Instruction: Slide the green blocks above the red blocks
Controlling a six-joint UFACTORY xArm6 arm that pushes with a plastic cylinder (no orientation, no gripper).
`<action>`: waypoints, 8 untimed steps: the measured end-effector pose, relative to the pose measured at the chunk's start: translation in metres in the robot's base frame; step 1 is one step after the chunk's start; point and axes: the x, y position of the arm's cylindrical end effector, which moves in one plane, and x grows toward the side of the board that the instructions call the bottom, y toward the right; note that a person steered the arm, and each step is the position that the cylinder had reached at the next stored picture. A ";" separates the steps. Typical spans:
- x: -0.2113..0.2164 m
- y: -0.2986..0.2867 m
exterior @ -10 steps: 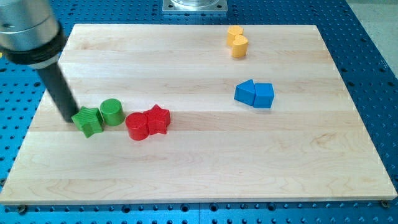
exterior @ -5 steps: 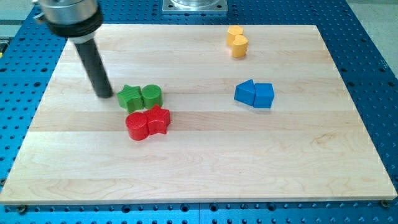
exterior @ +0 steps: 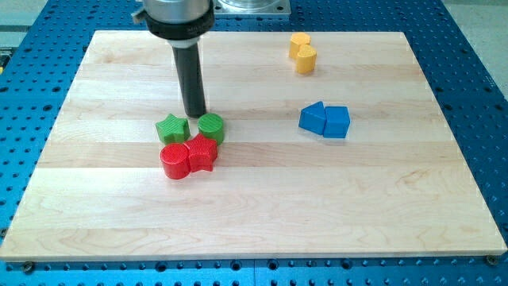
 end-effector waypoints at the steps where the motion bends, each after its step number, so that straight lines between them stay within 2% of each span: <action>1: 0.009 -0.037; 2: 0.032 -0.037; 4: 0.038 -0.012; 5: 0.005 0.001; 6: 0.011 0.045; 8: 0.039 0.053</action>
